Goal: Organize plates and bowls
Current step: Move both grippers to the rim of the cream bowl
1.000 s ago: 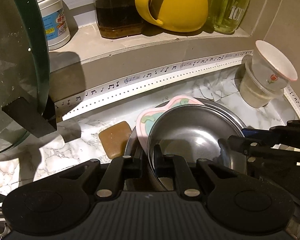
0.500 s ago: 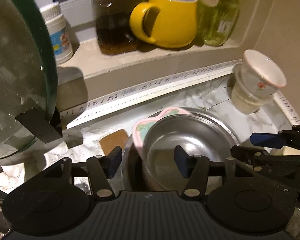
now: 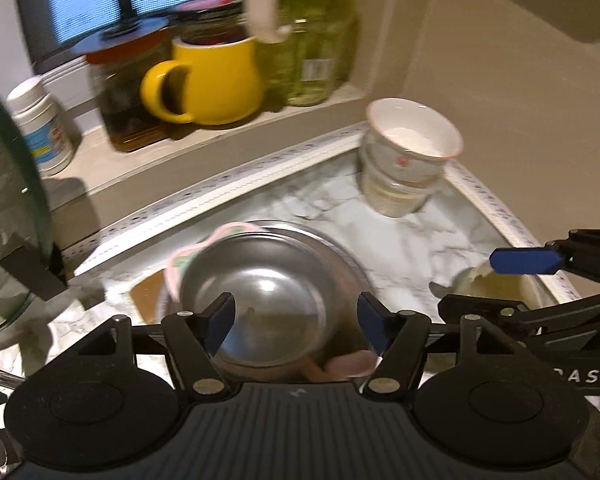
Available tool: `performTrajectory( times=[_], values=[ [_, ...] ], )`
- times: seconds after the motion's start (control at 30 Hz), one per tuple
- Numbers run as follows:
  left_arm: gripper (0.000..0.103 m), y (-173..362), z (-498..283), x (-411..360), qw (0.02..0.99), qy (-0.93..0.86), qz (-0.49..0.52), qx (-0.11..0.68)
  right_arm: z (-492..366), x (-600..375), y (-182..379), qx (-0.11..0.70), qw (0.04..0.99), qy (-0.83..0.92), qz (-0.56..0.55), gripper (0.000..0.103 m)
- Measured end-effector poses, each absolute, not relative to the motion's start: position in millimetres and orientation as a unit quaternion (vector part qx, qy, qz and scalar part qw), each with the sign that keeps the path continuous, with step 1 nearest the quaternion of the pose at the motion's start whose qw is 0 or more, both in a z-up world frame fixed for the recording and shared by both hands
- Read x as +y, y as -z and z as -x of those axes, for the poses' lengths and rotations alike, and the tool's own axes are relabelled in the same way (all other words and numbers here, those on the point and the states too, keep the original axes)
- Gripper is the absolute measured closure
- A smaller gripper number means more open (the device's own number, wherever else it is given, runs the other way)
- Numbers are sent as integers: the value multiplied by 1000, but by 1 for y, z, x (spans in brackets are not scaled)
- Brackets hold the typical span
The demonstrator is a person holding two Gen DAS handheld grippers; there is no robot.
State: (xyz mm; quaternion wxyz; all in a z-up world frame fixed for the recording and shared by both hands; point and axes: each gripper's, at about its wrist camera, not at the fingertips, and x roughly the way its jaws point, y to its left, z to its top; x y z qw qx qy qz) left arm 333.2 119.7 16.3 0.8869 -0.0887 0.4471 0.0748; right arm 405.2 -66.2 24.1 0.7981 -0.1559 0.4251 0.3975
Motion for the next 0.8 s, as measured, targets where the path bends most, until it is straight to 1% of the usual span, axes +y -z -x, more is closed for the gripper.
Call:
performTrajectory(
  times=[0.07,0.1,0.17,0.33,0.43,0.5,0.53,0.63,0.8],
  values=[
    [28,-19,-334,109,890,-58,88,444,-404,-81,-29,422,802,-395,151,37],
    [26,-20,-334,103,892,-50,89,441,-404,-89,-32,421,805,-391,148,36],
    [26,-21,-335,91,894,-35,89,438,-405,-105,-35,420,811,-381,143,31],
    [24,-16,-343,61,896,-9,85,436,-411,-145,-36,425,824,-350,132,23],
    [20,-11,-350,45,896,10,95,433,-414,-165,-31,432,828,-333,130,21],
    [9,-7,-358,33,894,27,104,436,-416,-177,-28,437,831,-319,127,20],
    [8,-5,-362,28,892,33,109,438,-417,-182,-26,440,832,-312,125,20],
    [7,3,-376,15,887,34,113,446,-421,-196,-19,451,835,-293,118,20],
    [7,21,-396,-3,884,25,89,459,-426,-208,-3,473,834,-264,103,21]
  ],
)
